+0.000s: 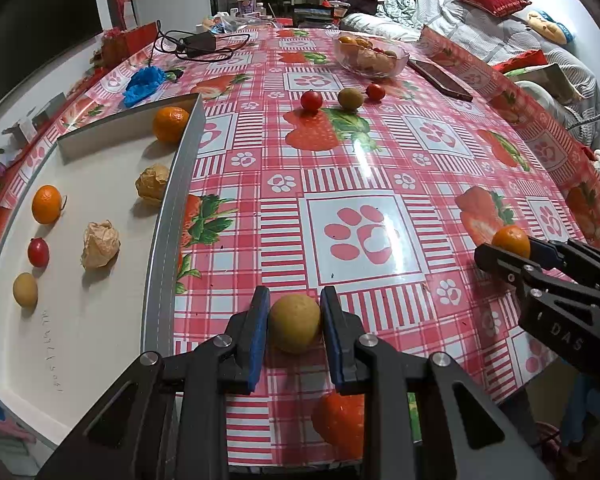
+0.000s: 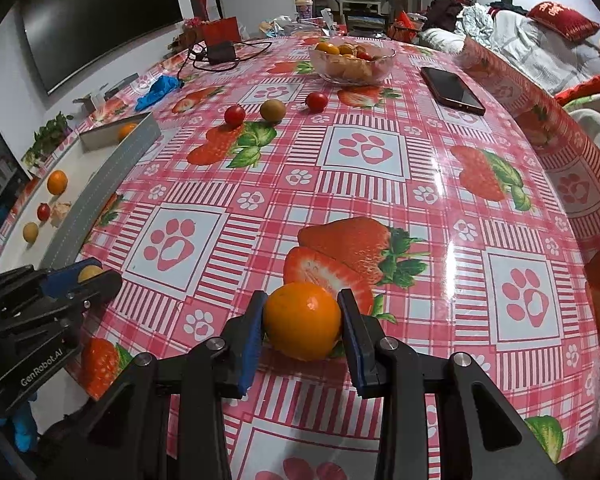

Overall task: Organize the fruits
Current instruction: 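Carry the held kiwi and mandarin orange over the white tray and open both tools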

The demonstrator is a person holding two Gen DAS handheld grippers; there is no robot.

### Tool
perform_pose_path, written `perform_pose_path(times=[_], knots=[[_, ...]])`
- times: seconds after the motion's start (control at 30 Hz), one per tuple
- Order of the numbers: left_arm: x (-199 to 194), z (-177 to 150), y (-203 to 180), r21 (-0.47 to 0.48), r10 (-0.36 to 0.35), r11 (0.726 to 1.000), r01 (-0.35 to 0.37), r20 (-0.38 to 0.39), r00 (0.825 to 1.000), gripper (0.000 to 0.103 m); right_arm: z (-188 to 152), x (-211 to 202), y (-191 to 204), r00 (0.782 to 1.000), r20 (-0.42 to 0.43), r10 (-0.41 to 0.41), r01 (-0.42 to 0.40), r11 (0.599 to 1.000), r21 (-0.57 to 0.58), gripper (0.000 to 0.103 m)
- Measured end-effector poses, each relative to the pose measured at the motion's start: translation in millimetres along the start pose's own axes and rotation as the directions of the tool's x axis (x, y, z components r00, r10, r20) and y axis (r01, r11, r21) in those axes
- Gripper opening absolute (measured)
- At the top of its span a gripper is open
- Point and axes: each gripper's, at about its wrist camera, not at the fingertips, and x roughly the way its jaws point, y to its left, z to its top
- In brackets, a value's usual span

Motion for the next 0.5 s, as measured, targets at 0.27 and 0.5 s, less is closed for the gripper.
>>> perform_pose_path(times=[0.27, 0.5], knots=[[-1.9, 5.3, 7.3, -0.032, -0.054, 0.998, 0.053, -0.026, 0.998, 0.028, 5.9, 0.0, -10.1, 0.997, -0.031, 0.067, -0.065, 0.996, 0.065, 0.037], [-26.1, 19.4, 19.3, -0.065, -0.095, 0.993, 0.097, 0.033, 0.995, 0.028, 15.8, -9.0, -23.1, 0.990, -0.025, 0.136, -0.131, 0.979, 0.153, 0.036]])
